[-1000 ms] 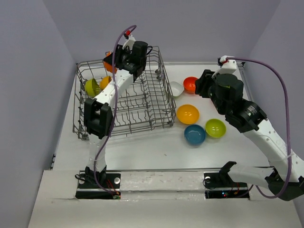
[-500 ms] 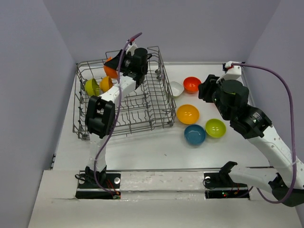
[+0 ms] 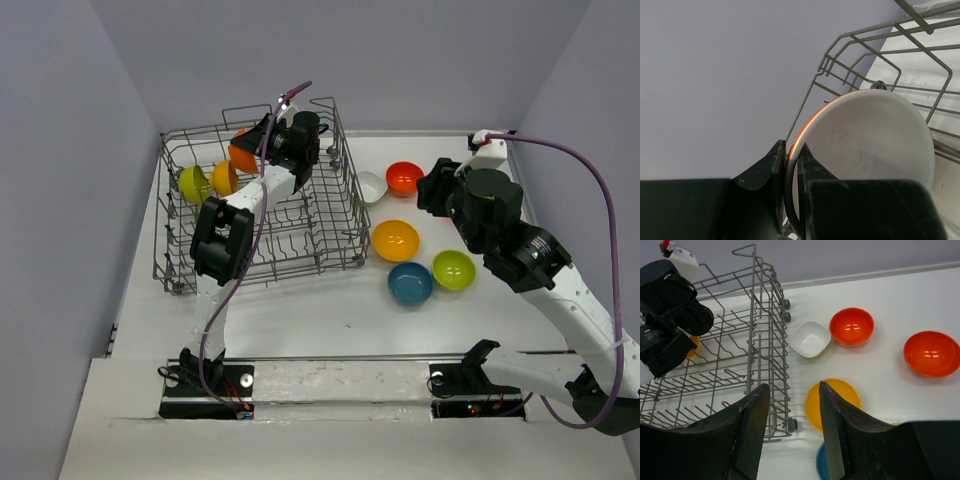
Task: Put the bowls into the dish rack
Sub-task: Insert the bowl into the dish rack.
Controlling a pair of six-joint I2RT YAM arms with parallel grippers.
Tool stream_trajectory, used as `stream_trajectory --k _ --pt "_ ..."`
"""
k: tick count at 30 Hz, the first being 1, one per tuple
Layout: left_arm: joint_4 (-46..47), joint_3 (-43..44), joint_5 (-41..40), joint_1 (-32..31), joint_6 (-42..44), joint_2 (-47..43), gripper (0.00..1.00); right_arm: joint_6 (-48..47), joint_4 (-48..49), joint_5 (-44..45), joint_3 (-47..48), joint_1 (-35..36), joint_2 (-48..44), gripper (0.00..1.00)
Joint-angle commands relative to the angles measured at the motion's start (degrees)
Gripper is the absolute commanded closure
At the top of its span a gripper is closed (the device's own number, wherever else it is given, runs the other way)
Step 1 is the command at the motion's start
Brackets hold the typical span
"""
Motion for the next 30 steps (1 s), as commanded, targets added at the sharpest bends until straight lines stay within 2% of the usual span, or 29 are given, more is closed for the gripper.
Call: stream_trajectory --k 1,30 --pt "4.7 1.33 -1.42 -0.22 0.61 -1.35 1.0 0.1 2.41 0.68 -0.24 0.51 -1.4 0.5" --pt "5.32 -2.1 0.51 0.22 -0.62 0.76 1.0 0.01 2.67 0.51 -0.59 0.51 -0.96 0.49"
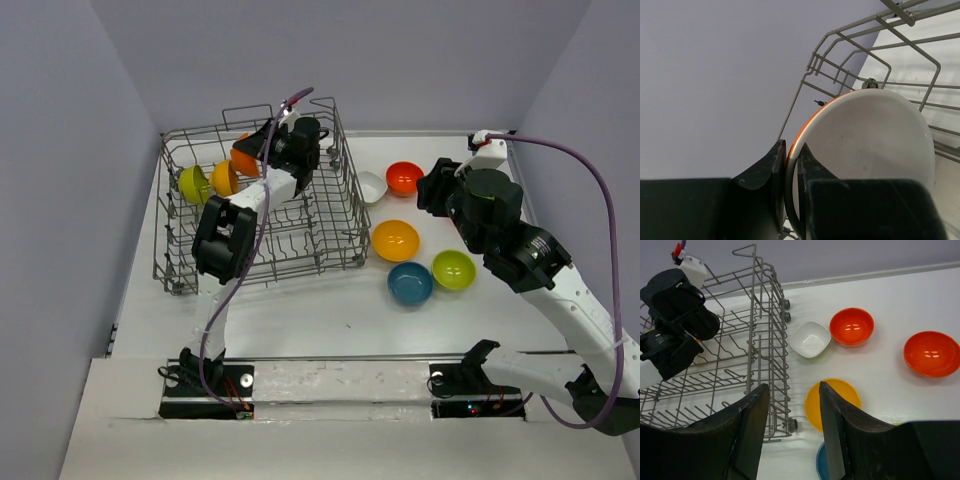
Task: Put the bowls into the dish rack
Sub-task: Insert the bowl into the dish rack.
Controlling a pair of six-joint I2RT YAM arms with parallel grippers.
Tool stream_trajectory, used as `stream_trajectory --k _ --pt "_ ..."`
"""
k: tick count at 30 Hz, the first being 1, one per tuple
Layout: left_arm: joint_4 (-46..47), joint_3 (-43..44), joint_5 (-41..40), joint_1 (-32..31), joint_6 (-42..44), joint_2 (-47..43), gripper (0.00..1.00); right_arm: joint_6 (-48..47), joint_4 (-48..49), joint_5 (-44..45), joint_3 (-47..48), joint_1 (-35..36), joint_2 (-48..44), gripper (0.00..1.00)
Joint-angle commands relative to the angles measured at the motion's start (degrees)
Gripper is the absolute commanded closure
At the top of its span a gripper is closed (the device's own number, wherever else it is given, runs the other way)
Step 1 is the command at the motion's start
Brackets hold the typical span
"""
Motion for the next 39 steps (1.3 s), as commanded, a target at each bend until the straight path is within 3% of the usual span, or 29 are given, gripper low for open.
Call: stream_trajectory --k 1,15,39 --pt "3.28 -0.57 -0.8 0.19 -1.1 -0.35 1.0 0.01 2.63 0.44 -0.48 0.51 -0.93 0.5" --pt "3.28 -0.83 -0.36 0.19 -1.27 0.88 1.0 0.01 2.63 0.44 -0.75 0.51 -0.85 0.49" --pt "3.2 -1.01 0.16 -0.16 -1.98 3.34 0.87 0.01 2.89 0.18 -1.27 0.51 -0.58 0.49"
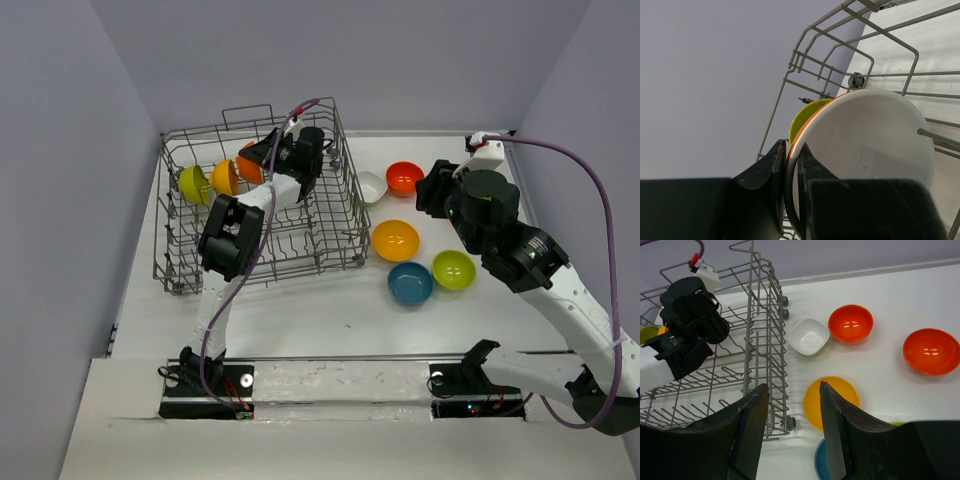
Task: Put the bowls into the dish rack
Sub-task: Insert the bowl into the dish rack.
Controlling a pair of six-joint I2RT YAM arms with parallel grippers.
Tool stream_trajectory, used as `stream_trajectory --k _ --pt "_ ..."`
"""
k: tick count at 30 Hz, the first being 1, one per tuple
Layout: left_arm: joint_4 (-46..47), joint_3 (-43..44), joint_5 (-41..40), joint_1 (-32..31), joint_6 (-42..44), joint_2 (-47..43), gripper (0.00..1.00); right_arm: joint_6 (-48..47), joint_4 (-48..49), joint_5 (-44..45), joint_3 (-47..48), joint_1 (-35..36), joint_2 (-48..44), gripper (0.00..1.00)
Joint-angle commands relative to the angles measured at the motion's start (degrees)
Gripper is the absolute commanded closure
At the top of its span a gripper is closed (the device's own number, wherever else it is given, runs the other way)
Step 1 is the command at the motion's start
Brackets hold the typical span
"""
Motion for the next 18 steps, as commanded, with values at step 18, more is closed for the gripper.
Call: stream_trajectory --k 18 --pt "3.2 0.26 -0.9 -0.29 -1.19 1.49 0.69 -0.16 2.96 0.03 -0.6 0.51 -0.6 0.49"
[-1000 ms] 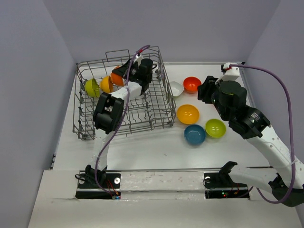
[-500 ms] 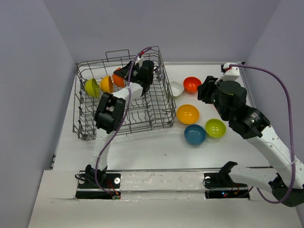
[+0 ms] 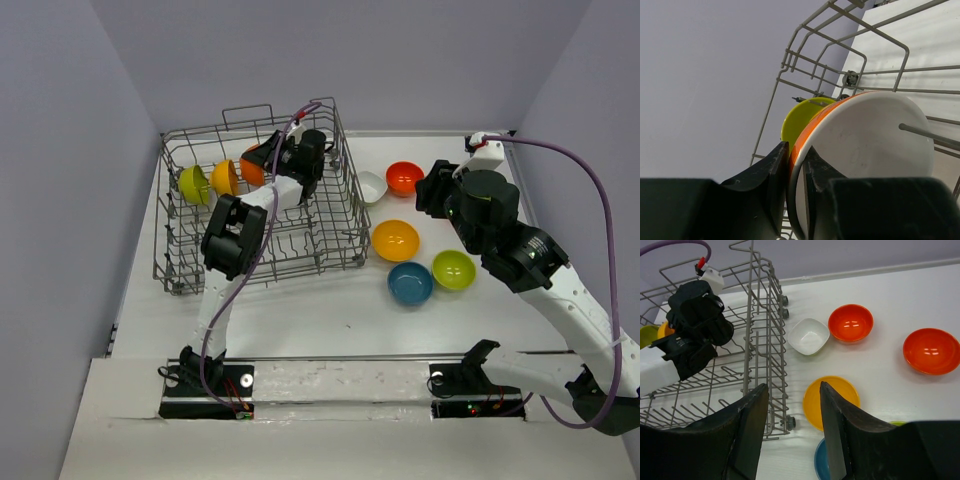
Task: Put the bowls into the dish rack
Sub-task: Insert the bowl into the dish rack.
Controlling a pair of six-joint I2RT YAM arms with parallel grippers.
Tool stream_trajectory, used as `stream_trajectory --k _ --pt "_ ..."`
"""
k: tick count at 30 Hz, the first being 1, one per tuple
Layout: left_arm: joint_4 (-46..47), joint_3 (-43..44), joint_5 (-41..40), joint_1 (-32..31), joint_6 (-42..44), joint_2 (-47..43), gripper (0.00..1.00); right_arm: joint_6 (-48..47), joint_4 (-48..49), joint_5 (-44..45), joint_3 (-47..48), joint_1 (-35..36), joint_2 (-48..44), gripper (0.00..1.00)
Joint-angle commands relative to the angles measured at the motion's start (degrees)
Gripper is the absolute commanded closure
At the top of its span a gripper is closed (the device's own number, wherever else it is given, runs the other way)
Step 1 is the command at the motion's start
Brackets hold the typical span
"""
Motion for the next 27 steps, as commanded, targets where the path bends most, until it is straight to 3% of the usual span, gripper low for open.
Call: stream_trajectory --k 1,12,19,27 --pt "2.76 0.26 -0.93 -0.11 -1.28 0.42 0.69 -0.16 2.94 0.07 -0.6 0.51 -0.6 0.49" --pt "2.67 0.17 -0.93 -0.11 -1.72 1.12 0.66 -0.16 3.02 -0.11 -0.77 0.51 -0.52 0.49" --pt "2.67 0.08 -0.66 -0.11 -1.54 1.3 0.54 -0.25 3.02 -0.28 -0.77 0.51 -0.34 0.48" --pt "2.67 0.26 -0.58 -0.11 -1.45 1.48 0.47 -0.34 3.11 -0.28 -0.6 0.51 -0.34 0.48"
